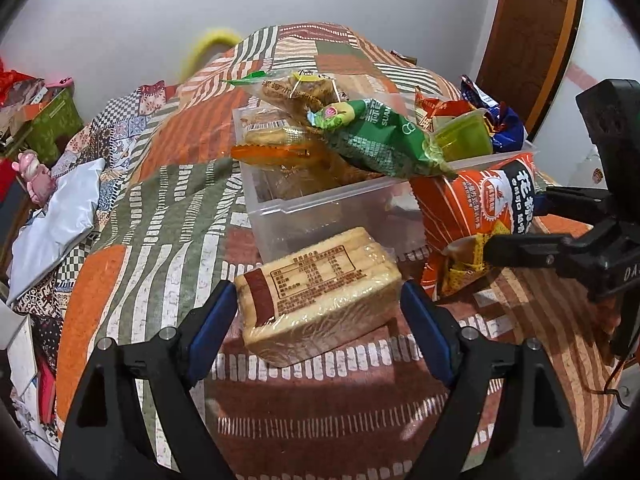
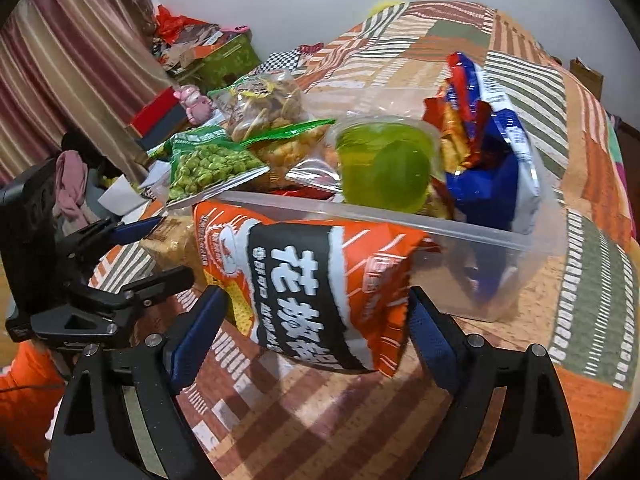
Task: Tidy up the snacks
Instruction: 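Grasp the bread loaf with the left gripper while the right grasps the orange-and-black chip bag, then lower the bread loaf and chip bag into the clear box and open both grippers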
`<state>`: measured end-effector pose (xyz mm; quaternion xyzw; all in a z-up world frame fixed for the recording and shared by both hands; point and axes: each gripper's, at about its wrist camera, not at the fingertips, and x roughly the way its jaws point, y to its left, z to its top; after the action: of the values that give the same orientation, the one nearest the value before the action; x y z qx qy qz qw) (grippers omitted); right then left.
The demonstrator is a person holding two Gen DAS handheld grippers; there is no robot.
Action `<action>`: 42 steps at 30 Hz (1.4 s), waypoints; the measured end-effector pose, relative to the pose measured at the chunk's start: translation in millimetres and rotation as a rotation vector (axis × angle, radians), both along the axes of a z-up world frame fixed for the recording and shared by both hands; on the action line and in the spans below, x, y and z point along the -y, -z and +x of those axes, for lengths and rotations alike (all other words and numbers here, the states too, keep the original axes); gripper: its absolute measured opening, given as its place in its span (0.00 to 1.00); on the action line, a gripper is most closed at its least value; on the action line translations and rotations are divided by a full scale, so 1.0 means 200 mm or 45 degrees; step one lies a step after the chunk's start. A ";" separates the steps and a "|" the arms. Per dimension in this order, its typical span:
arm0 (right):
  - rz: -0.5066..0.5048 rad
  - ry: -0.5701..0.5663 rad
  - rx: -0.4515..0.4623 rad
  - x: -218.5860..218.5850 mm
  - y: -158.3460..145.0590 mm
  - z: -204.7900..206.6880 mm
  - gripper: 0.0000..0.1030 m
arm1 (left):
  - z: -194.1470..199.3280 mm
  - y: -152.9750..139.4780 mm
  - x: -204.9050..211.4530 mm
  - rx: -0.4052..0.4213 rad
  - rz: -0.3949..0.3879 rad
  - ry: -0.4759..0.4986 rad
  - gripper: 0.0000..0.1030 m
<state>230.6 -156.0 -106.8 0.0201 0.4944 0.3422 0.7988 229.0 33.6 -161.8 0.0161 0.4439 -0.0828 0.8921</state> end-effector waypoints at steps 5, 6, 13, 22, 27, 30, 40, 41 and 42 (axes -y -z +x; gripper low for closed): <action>-0.009 -0.059 0.061 -0.06 -0.04 -0.06 0.66 | -0.01 -0.01 0.00 0.002 -0.034 0.000 0.79; -0.006 -0.068 0.070 -0.06 -0.05 -0.07 0.64 | -0.02 -0.02 0.00 0.004 -0.041 0.004 0.79; -0.053 -0.096 0.219 -0.09 -0.11 -0.20 0.55 | -0.03 -0.03 0.05 0.012 -0.026 -0.012 0.79; -0.023 -0.049 0.243 -0.02 -0.14 -0.24 0.44 | -0.01 -0.01 0.04 0.025 -0.031 -0.070 0.77; -0.011 -0.046 0.278 0.01 -0.17 -0.29 0.43 | -0.06 -0.03 0.04 0.023 -0.056 -0.061 0.77; 0.005 -0.033 0.308 0.03 -0.21 -0.31 0.43 | -0.11 -0.06 0.05 0.029 -0.055 -0.036 0.77; 0.060 0.044 0.383 0.12 -0.37 -0.31 0.43 | -0.23 -0.27 0.07 0.166 -0.062 -0.031 0.77; 0.064 0.052 0.393 0.13 -0.38 -0.31 0.43 | -0.24 -0.31 0.07 0.188 -0.068 -0.031 0.77; 0.069 0.062 0.407 0.14 -0.40 -0.31 0.43 | -0.25 -0.34 0.07 0.209 -0.073 -0.031 0.77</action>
<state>168.4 -183.9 -26.5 -0.0009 0.3511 0.3347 0.8745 179.5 19.6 -93.9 -0.0081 0.3670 -0.0830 0.9265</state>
